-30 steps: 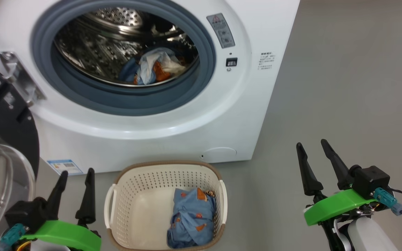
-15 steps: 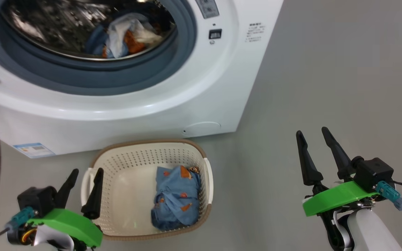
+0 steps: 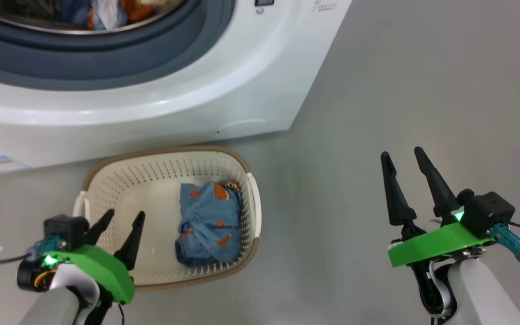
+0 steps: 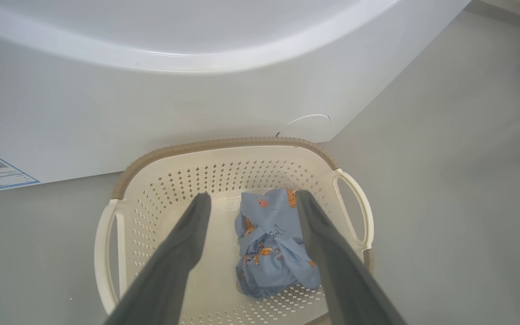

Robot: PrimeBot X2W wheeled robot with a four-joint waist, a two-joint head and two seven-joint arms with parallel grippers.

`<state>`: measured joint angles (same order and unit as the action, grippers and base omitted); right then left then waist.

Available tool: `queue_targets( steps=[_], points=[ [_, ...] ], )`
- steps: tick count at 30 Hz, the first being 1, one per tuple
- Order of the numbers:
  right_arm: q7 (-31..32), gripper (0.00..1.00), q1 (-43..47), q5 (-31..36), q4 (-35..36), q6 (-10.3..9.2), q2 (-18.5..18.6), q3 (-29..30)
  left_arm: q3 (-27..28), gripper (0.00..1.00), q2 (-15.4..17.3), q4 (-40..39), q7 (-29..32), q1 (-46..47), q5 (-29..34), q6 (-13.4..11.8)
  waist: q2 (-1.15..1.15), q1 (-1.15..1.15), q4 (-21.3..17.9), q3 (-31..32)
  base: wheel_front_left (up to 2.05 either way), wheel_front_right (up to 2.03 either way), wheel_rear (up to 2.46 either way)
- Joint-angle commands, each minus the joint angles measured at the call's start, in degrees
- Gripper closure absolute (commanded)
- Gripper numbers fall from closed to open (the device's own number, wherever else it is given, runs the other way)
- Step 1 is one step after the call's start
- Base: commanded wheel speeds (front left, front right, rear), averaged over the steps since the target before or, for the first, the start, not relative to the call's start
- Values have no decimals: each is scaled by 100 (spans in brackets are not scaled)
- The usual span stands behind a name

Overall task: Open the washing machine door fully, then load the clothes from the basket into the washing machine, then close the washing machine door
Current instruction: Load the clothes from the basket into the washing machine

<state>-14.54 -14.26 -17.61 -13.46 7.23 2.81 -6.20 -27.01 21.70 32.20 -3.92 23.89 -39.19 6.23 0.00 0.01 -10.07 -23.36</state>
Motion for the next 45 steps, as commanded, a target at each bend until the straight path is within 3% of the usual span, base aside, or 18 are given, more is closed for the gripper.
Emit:
queue_targets(
  steps=[1, 16, 24, 33, 45],
  points=[
    [-46, 0, -128, -75, 173, 25, 8, -187, 27, 0, 189, 71, 118, 265, 7, 71, 0, -1, -86, -414, 0, 0, 0],
    [-46, 0, -477, -450, 486, 25, 7, -429, -1206, 0, 520, 505, 802, 1284, -552, 124, 0, -1, -432, -1572, 0, 0, 0],
    [-46, 0, -587, -643, 617, 25, 7, -534, -1806, 0, 660, 663, 1143, 1705, -1185, 124, 0, -1, -656, -1990, 0, 0, 0],
    [-46, 0, -677, -761, 743, 25, 7, -675, -2132, 0, 662, 870, 1407, 2249, -1954, 125, 0, -1, -832, -2403, 0, 0, 0],
    [-46, 0, -751, -840, 839, 25, 7, -870, -2294, 0, 534, 1859, 1856, 2905, -2404, 125, 0, -1, -1074, -2820, 0, 0, 0]
  ],
)
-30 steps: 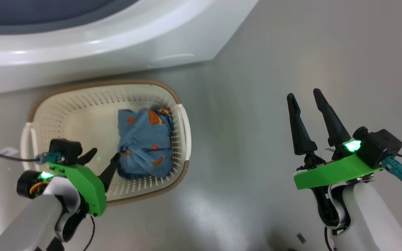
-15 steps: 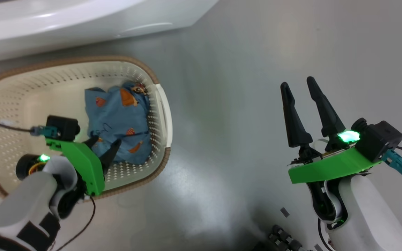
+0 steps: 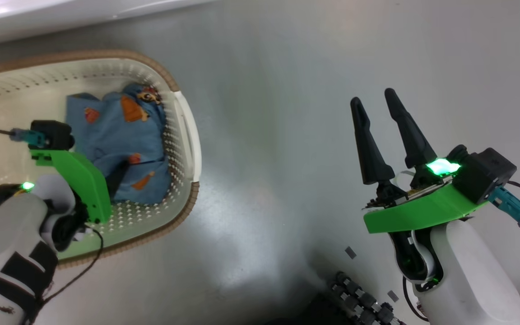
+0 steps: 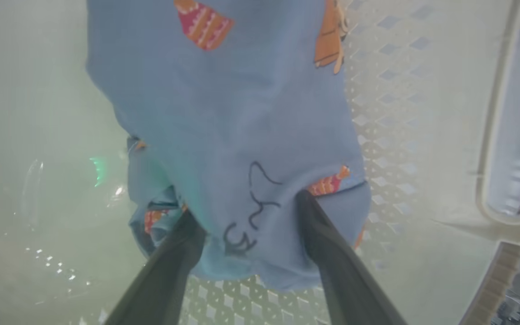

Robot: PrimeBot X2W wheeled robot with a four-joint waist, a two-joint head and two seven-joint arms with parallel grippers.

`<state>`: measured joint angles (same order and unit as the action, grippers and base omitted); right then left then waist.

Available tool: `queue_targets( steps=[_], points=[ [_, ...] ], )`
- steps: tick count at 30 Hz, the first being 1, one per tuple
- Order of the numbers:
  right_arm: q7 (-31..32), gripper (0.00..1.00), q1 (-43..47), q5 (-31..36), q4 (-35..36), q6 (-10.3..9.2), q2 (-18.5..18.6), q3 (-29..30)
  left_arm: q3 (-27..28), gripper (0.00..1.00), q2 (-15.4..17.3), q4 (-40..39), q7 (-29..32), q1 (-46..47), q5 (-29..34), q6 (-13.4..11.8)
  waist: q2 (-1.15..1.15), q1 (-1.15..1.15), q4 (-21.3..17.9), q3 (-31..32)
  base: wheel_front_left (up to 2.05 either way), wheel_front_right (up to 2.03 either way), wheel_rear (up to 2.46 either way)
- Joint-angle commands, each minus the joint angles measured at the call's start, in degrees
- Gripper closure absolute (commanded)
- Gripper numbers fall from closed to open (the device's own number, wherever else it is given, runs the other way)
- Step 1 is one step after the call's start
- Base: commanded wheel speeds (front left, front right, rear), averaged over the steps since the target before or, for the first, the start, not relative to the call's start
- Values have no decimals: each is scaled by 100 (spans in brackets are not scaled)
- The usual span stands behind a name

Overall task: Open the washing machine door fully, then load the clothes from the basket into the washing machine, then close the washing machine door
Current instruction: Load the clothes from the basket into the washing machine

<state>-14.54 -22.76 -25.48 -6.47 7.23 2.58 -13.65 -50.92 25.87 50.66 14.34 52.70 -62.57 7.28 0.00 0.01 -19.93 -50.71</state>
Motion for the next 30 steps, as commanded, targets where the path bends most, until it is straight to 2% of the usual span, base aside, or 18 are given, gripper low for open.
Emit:
queue_targets(
  steps=[1, 14, 15, 16, 25, 30],
  points=[
    [-46, 0, 94, -55, 150, 25, 30, -143, 68, 0, 105, 103, 67, 70, -64, 21, 0, -1, -113, -108, 0, 0, 0],
    [-46, 0, 128, -57, 233, 25, 30, -214, -32, 0, -180, 1172, -278, 515, 67, 19, 0, -1, -266, -186, 0, 0, 0],
    [-46, 0, 133, -64, 235, 25, 30, -210, -42, 59, -197, 1169, -297, 517, 52, 19, 0, -1, -260, -179, 0, 0, 0],
    [-46, 0, 133, -76, 234, 25, 30, -211, -49, 100, -205, 1160, -332, 518, 36, 19, 0, -1, -251, -172, 0, 0, 0],
    [-46, 0, 71, -102, 158, 25, 30, -196, -264, 100, -171, 804, -514, 460, -98, 20, 0, -1, -107, 53, 0, 0, 0],
    [-46, 0, 11, -76, 67, 25, 30, -142, -465, 100, 11, 378, -752, 246, -275, 20, 0, -1, 55, 399, 0, 0, 0]
  ],
)
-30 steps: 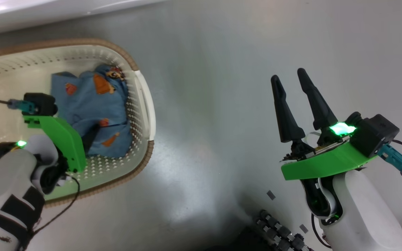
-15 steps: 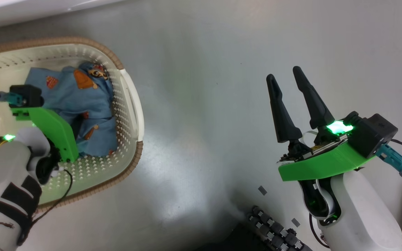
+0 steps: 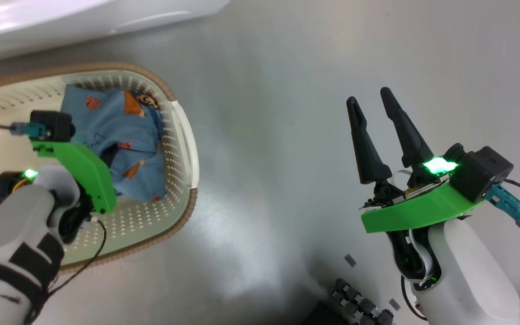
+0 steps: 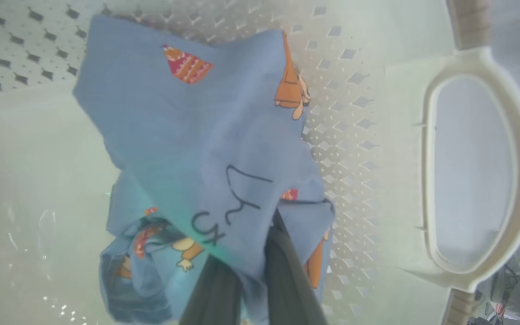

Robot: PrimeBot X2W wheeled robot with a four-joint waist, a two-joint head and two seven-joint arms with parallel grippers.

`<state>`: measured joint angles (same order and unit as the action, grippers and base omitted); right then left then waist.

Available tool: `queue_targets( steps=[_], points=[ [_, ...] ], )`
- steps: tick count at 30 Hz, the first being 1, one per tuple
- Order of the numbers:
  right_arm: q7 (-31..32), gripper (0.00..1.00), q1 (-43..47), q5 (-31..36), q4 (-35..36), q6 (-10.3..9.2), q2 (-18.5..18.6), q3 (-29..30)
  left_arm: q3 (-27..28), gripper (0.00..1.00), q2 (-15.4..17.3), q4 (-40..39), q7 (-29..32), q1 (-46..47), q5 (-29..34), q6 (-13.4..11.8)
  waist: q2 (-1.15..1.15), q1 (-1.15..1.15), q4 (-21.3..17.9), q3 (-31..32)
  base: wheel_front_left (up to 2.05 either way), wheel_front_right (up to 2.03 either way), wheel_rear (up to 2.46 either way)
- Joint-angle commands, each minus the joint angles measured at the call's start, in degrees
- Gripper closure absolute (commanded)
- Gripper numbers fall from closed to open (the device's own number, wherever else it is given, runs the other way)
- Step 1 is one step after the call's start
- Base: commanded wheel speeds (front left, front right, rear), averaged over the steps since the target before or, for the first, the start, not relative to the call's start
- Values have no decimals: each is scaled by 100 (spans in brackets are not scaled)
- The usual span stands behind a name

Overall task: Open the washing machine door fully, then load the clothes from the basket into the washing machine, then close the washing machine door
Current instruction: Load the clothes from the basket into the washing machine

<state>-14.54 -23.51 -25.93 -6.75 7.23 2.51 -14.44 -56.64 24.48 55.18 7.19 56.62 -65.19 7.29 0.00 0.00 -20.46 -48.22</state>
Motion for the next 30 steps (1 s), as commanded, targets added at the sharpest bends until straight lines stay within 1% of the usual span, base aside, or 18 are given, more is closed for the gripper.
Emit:
queue_targets(
  steps=[1, 7, 19, 24, 25, 30],
  points=[
    [-46, 0, 80, -19, 73, 25, 37, -53, 81, 100, 174, -120, -80, -191, -53, 19, 0, 0, 140, 223, 0, 0, 0],
    [-46, 0, 67, 108, -76, 25, 37, 48, -75, 100, 200, -468, -404, -450, -307, 19, 0, 0, 338, 706, 0, 0, 0],
    [-46, 0, 305, 459, -484, 25, 37, 306, -397, 100, 285, -1334, -1504, -1022, -709, 20, 0, 0, 722, 1907, 0, 0, 0],
    [-46, 0, 437, 555, -645, 25, 37, 423, -371, 100, 281, -1679, -1845, -1235, -983, 20, 0, 0, 936, 2370, 0, 0, 0],
    [-46, 0, 437, 555, -645, 25, 37, 423, -371, 100, 281, -1679, -1845, -1235, -983, 20, 0, 0, 936, 2370, 0, 0, 0],
    [-46, 0, 544, 620, -791, 25, 37, 524, -268, 100, 364, -1997, -2088, -1383, -1062, 20, 0, 0, 1137, 2753, 0, 0, 0]
  ],
)
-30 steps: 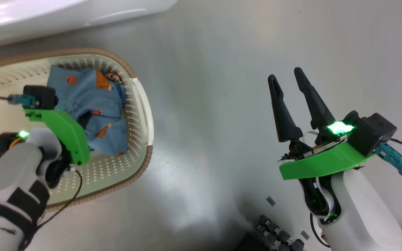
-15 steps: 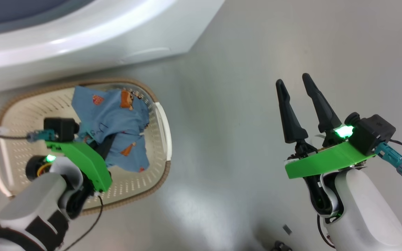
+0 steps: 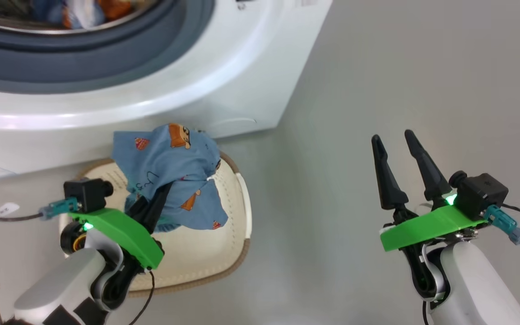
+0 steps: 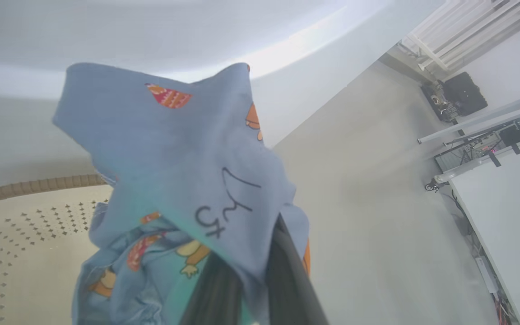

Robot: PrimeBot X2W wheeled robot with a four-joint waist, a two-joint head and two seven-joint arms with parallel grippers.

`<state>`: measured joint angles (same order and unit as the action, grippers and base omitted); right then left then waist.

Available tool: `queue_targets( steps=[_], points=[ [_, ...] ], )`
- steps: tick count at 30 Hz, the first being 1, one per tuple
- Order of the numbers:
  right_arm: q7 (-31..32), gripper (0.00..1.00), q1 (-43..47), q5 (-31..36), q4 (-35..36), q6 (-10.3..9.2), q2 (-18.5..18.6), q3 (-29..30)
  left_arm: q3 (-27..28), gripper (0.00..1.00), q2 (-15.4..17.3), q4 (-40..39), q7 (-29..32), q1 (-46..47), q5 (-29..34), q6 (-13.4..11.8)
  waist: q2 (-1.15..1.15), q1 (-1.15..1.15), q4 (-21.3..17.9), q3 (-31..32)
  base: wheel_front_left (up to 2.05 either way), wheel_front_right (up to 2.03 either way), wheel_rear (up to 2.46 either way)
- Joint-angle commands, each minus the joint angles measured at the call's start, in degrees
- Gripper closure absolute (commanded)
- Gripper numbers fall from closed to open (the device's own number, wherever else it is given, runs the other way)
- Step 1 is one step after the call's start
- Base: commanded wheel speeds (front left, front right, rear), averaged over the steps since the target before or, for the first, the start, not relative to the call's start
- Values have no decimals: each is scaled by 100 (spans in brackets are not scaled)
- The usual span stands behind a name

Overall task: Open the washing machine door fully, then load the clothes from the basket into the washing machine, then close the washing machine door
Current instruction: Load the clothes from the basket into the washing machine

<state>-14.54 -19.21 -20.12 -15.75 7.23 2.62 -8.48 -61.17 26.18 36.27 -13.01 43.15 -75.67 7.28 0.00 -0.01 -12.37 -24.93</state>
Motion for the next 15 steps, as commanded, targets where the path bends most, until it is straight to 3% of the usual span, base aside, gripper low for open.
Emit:
queue_targets(
  steps=[1, 7, 15],
  points=[
    [-46, 0, 131, 48, 80, 25, 26, -62, 223, 100, 219, -158, -105, -70, 3, 21, 0, 1, 358, 500, 0, 0, 0],
    [-46, 0, 259, 131, -92, 25, 26, 46, 687, 100, 309, -480, -192, -415, 178, 0, 0, 1, 515, 1029, 0, 0, 0],
    [-46, 0, 444, 259, -275, 25, 26, 179, 2001, 100, 228, -1401, -197, -1250, 1003, -487, 0, 1, 760, 1667, 0, 0, 0]
  ],
)
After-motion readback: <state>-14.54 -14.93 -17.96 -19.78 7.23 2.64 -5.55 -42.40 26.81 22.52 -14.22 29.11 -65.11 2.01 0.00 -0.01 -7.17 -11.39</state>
